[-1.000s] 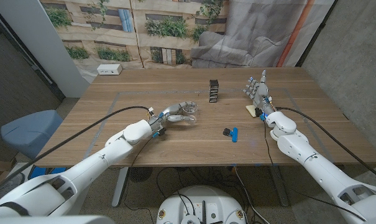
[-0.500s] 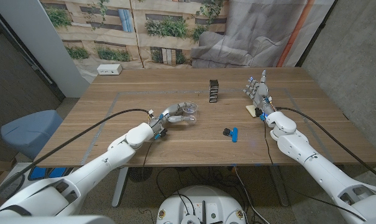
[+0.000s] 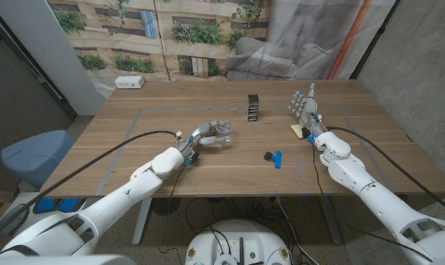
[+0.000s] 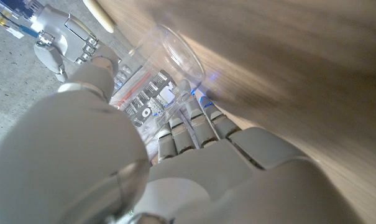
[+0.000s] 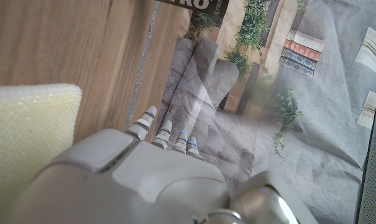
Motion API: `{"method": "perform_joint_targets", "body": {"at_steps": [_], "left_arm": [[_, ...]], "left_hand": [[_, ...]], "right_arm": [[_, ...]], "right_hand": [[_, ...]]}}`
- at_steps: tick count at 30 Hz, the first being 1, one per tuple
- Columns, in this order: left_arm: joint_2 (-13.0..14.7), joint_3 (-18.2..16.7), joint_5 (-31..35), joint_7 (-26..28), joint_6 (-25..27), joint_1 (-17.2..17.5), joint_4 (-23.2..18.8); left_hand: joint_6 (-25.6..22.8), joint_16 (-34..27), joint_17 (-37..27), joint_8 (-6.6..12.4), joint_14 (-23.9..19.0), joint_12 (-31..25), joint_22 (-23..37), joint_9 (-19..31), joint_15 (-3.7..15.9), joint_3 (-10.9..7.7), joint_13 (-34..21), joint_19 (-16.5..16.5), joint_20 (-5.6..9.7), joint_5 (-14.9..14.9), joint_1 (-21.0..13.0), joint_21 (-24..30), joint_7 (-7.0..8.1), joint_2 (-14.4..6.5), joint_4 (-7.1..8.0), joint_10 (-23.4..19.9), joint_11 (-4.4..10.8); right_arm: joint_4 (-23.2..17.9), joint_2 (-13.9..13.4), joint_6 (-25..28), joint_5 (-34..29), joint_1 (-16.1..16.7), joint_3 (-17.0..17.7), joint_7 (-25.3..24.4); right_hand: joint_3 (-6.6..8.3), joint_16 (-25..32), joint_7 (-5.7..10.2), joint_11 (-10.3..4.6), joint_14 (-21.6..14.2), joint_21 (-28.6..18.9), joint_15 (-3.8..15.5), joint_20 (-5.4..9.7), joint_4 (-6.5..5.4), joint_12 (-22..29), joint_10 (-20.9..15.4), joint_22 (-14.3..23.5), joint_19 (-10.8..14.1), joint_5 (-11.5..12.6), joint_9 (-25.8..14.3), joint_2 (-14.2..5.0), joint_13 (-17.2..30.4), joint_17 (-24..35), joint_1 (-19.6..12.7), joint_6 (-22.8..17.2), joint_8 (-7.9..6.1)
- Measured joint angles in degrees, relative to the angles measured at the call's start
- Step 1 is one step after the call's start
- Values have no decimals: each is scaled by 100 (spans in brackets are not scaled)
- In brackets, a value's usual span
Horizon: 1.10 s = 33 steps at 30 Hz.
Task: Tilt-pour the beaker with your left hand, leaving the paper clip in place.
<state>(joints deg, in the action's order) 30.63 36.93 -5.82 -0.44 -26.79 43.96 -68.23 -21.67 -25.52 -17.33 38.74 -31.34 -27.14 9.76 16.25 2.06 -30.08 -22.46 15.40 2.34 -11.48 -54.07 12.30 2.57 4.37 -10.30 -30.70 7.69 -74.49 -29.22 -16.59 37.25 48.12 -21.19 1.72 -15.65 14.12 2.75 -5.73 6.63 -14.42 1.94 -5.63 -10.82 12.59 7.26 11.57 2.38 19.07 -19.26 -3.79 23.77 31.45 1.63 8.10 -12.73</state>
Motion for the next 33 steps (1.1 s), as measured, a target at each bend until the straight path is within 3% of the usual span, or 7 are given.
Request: {"method": "perform_joint_targets", "body": {"at_steps": [5,13,33], "left_arm": [[-12,0,11,28,6,18,-35],[-13,-27,45,213,132,79,-177],[134,-225,-84,330,318,183,-772]], "left_hand": [[-60,-167,-161,241,-90,-142,0,108,0,184,-185,207,2,-44,-1,21,41,1,0,-114,-13],[-229,-354,-228,453,-286,-297,0,143,-42,325,-344,513,4,-44,-56,86,-30,56,2,-300,-113],[-313,-340,-415,563,-399,-365,-1,95,-49,375,-540,609,0,-88,-130,86,-114,130,3,-372,-185]], "right_arm": [[0,0,0,0,0,0,0],[0,0,0,0,0,0,0],[3,1,-2,0,0,0,0]], "right_hand": [[0,0,0,0,0,0,0,0,0,0,0,0,0,0,0,0,0,0,0,0,0],[0,0,0,0,0,0,0,0,0,0,0,0,0,0,0,0,0,0,0,0,0],[0,0,0,0,0,0,0,0,0,0,0,0,0,0,0,0,0,0,0,0,0]]}}
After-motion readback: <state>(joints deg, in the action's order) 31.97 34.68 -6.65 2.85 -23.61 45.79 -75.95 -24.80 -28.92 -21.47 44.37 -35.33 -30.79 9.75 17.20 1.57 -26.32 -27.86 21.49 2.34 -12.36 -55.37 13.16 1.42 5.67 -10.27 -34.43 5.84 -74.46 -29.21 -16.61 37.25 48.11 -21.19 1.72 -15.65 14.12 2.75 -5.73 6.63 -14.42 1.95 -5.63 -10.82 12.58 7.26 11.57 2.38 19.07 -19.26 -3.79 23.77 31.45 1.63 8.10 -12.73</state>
